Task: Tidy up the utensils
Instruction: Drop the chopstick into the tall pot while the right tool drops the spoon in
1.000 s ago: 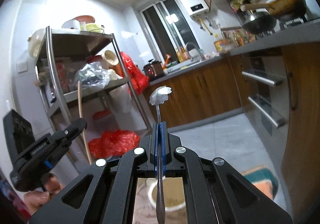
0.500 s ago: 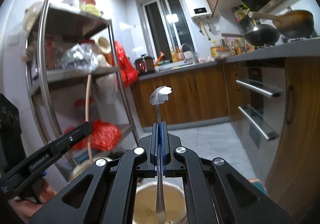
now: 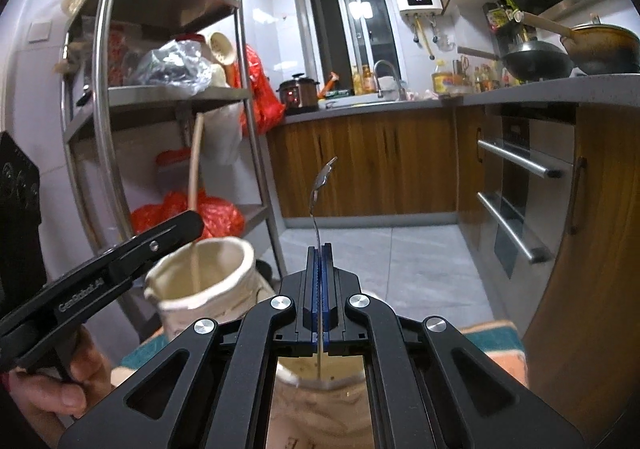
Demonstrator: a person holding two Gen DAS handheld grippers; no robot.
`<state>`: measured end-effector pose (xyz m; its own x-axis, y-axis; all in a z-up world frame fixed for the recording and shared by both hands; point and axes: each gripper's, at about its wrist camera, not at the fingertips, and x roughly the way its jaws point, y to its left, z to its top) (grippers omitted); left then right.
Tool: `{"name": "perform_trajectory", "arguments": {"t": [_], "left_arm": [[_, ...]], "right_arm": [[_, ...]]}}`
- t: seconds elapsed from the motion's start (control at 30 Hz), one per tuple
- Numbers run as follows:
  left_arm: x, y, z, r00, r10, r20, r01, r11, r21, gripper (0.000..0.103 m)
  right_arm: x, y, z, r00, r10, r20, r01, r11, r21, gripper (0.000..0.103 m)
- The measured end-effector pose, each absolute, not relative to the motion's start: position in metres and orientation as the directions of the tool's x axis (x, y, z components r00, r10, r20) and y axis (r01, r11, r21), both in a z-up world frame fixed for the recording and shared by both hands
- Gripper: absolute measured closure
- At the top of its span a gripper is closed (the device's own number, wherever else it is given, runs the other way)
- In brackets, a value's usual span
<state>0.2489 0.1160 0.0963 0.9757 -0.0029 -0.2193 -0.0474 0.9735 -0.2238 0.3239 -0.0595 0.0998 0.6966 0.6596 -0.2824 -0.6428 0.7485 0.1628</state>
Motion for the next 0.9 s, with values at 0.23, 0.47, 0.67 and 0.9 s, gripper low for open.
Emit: {"name": "perform_trajectory", "arguments": {"t": [0.23,0.47,0.67,0.9], "left_arm": [[0.249,0.113,0.092,0.971,0.009,-0.240,-0.061,0.976,-0.207,0.097],[0.252,0.109,0.091,0.967,0.018,-0.256,-0.067,0.981,-0.182,0.097],[0.250,0.107,0.093,0.967,0.018,-0.254,-0.065,0.982,-0.177,0.087],[0.227,0.106,0.104,0.979,0.028,-0.202,-0.063,0.984,-0.169,0.069]], "right_arm": [[0.318,-0.061,0.094,0.690,0.652,-0.315,-0.642,0.752,0.150,0.101],[0.323,-0.063,0.094,0.692,0.644,-0.326,-0.633,0.758,0.154,0.101],[0.326,-0.063,0.093,0.690,0.636,-0.346,-0.626,0.764,0.156,0.098],[0.325,-0.076,0.096,0.705,0.627,-0.333,-0.611,0.774,0.165,0.081]]}}
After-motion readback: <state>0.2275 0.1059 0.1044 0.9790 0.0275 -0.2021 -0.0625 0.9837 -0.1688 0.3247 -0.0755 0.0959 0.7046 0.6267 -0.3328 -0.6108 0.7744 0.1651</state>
